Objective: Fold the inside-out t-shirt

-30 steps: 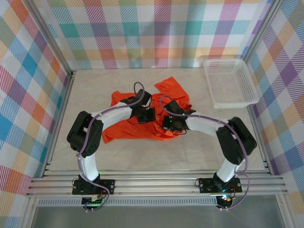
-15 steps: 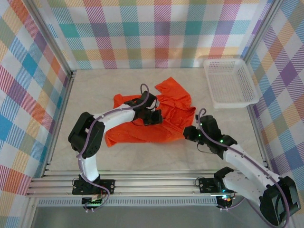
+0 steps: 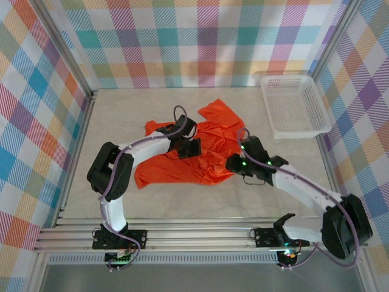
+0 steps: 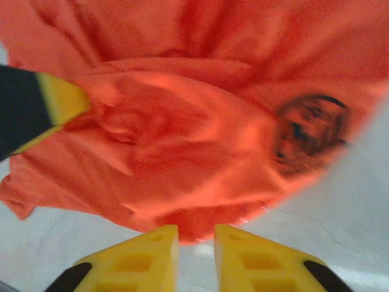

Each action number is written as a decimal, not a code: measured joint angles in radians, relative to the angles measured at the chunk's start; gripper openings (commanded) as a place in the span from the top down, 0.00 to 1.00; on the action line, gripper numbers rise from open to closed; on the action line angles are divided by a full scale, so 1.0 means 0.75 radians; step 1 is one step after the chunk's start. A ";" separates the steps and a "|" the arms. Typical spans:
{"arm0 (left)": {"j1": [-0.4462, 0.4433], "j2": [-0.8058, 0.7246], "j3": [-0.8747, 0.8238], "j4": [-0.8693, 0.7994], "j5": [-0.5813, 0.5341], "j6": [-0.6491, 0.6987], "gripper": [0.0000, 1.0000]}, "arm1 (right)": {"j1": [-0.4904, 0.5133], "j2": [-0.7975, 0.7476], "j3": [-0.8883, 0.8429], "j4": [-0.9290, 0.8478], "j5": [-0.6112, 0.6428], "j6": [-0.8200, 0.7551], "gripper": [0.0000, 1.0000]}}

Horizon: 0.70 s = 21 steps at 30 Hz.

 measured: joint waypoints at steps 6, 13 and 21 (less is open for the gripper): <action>0.000 -0.017 -0.066 0.009 0.000 -0.010 1.00 | 0.039 0.363 0.268 0.055 -0.023 -0.084 0.82; 0.000 -0.018 -0.093 0.033 0.000 -0.020 1.00 | 0.090 0.644 0.456 0.060 -0.042 -0.164 0.77; 0.000 -0.018 -0.115 0.034 -0.012 -0.025 1.00 | 0.126 0.735 0.492 0.062 -0.042 -0.197 0.63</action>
